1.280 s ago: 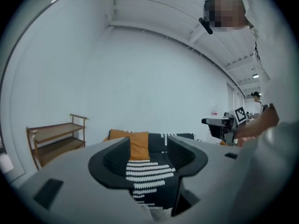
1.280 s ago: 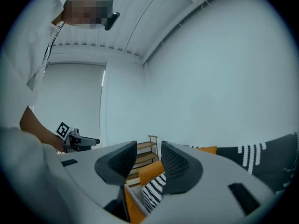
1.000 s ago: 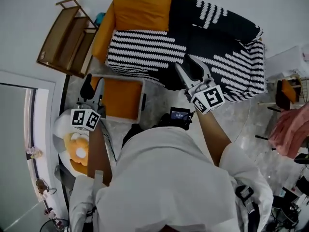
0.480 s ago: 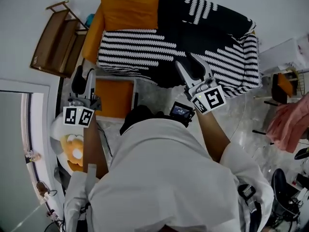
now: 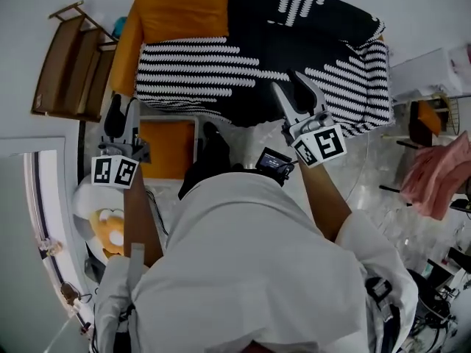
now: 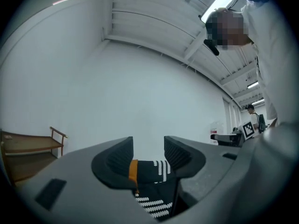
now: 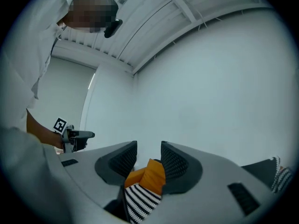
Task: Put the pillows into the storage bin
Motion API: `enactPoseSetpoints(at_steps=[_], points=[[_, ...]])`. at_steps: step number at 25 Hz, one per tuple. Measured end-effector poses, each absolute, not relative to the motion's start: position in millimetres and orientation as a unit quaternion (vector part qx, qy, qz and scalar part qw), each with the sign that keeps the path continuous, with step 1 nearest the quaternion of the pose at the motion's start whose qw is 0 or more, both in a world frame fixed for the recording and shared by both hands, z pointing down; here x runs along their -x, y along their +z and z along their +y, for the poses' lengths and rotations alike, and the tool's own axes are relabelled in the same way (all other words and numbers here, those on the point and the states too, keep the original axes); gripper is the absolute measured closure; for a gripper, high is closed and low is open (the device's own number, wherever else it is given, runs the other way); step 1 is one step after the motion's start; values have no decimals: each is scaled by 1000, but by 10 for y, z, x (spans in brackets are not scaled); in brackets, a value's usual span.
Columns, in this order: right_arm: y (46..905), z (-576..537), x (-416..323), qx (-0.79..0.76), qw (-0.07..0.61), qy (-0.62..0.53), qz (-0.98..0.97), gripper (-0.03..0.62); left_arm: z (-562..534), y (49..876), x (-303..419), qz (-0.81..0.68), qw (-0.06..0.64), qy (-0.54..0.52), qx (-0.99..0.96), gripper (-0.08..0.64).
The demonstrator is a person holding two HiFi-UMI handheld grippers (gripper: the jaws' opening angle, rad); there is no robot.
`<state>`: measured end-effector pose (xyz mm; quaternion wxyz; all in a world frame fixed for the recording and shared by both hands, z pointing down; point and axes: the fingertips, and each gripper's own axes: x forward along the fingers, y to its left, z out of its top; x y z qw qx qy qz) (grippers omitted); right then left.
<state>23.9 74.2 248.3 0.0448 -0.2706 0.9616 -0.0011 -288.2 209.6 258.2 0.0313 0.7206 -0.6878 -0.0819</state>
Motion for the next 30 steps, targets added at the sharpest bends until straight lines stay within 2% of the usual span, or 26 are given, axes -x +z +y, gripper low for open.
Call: enactPoseSetpoints(at_steps=[5,20,26,30], points=[[2498,241,68,284,43,-12,958,416,1655,2634,3191,-684,40,-96,-722,350],[2569,-1197,1589,255,29,-35,966,416,390,2905,4578,-696,67,-63,-712,348],[2791,-1592,1948,250,13,-55,967,414,138,3196,5030,-708,102,-49,-697,347],[3167,-2041,2212,260,-3,-85,962,373,-179,3492,5359,-711,127,-24,-692,340]])
